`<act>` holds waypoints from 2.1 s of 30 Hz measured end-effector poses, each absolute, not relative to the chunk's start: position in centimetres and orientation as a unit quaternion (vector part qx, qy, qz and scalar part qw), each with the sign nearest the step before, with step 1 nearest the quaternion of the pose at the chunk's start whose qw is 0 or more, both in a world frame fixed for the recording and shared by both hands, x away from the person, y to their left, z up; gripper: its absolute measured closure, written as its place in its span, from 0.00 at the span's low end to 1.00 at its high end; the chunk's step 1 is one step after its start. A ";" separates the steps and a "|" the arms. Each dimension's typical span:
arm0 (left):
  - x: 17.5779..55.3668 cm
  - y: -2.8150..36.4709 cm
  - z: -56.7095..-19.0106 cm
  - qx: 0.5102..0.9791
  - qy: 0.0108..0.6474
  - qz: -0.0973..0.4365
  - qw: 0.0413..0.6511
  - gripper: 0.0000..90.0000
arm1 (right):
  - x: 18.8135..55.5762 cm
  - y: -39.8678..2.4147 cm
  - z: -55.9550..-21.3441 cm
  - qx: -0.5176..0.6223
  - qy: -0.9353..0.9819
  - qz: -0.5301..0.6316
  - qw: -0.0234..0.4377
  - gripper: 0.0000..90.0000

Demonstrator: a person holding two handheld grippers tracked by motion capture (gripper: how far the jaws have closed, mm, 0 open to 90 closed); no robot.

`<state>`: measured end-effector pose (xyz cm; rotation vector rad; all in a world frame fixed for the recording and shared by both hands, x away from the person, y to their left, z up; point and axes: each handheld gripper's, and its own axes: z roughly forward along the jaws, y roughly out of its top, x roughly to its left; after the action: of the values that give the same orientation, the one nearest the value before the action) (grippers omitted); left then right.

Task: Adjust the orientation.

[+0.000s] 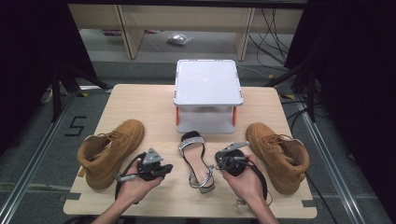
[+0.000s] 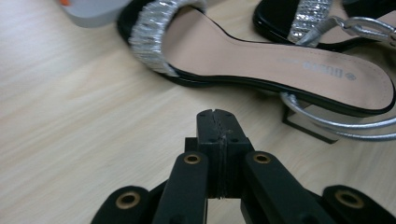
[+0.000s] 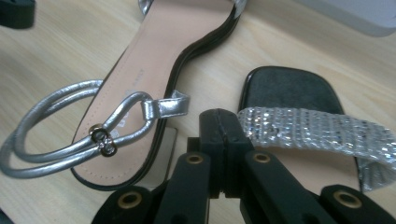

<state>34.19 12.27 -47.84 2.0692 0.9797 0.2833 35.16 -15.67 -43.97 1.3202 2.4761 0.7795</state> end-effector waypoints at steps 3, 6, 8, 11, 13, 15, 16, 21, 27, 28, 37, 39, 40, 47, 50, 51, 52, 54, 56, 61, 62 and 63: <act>35.0 10.3 -49.0 0.826 0.386 0.099 0.399 0.99 | 35.6 -15.1 -44.9 0.456 0.849 0.246 0.102 1.00; 35.3 9.4 -49.4 0.827 0.387 0.088 0.399 0.99 | 35.7 -14.6 -45.6 0.451 0.855 0.238 0.089 1.00; 35.7 8.8 -49.7 0.830 0.385 0.079 0.395 0.99 | 35.7 -14.4 -45.9 0.449 0.858 0.235 0.085 1.00; 36.0 8.0 -50.2 0.829 0.389 0.072 0.395 0.99 | 35.5 -13.5 -46.4 0.450 0.860 0.230 0.070 1.00; 36.1 8.0 -50.2 0.832 0.388 0.073 0.390 0.99 | 35.5 -13.5 -46.4 0.448 0.861 0.227 0.076 1.00; 36.2 8.0 -50.2 0.832 0.388 0.069 0.392 0.99 | 35.5 -13.4 -46.5 0.447 0.861 0.233 0.066 1.00; 36.2 8.0 -50.2 0.832 0.388 0.069 0.392 0.99 | 35.5 -13.4 -46.5 0.447 0.861 0.233 0.066 1.00; 36.4 8.9 -50.0 0.829 0.398 0.081 0.385 0.98 | 35.1 -12.5 -46.9 0.435 0.864 0.249 0.045 1.00; 36.4 10.4 -49.1 0.819 0.411 0.090 0.391 0.94 | 34.8 -10.7 -47.2 0.417 0.870 0.259 0.035 0.99; 36.4 10.4 -49.1 0.819 0.411 0.090 0.391 0.91 | 34.8 -10.7 -47.2 0.417 0.870 0.259 0.035 0.99; 36.9 10.0 -46.5 0.767 0.481 0.061 0.421 0.43 | 34.4 -12.2 -45.4 0.441 0.858 0.256 0.063 0.75; 37.3 9.0 -46.3 0.774 0.483 0.055 0.406 0.42 | 34.3 -12.4 -45.1 0.445 0.857 0.252 0.066 0.73; 37.5 8.5 -46.3 0.775 0.488 0.057 0.397 0.40 | 34.2 -12.6 -44.9 0.444 0.856 0.255 0.073 0.71; 39.3 5.5 -46.9 0.796 0.519 0.044 0.308 0.35 | 33.8 -13.7 -44.5 0.471 0.843 0.249 0.075 0.57; 39.5 5.1 -47.1 0.794 0.527 0.036 0.300 0.34 | 33.8 -13.7 -44.6 0.475 0.841 0.247 0.074 0.54; 39.7 5.0 -47.1 0.792 0.534 0.027 0.297 0.34 | 33.8 -13.7 -44.7 0.476 0.841 0.246 0.075 0.53; 39.7 4.8 -47.1 0.786 0.543 0.026 0.296 0.34 | 33.8 -13.7 -44.7 0.478 0.840 0.245 0.075 0.52; 39.9 4.6 -47.1 0.783 0.552 0.027 0.285 0.34 | 33.9 -13.7 -44.8 0.479 0.839 0.247 0.076 0.50; 40.1 4.4 -47.1 0.787 0.555 0.017 0.267 0.31 | 33.9 -13.8 -44.9 0.482 0.838 0.243 0.080 0.49; 40.4 4.1 -47.2 0.789 0.562 0.011 0.247 0.28 | 33.9 -13.7 -44.9 0.484 0.838 0.241 0.073 0.46; 40.5 4.0 -47.3 0.789 0.564 0.012 0.245 0.28 | 33.9 -13.7 -44.9 0.484 0.838 0.241 0.073 0.46; 40.7 4.1 -47.6 0.791 0.564 0.009 0.238 0.26 | 33.9 -13.7 -45.0 0.485 0.838 0.240 0.071 0.46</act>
<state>40.70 4.14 -47.61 2.1662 1.5458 0.0249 33.90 -13.65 -44.98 1.4573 2.5194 0.7215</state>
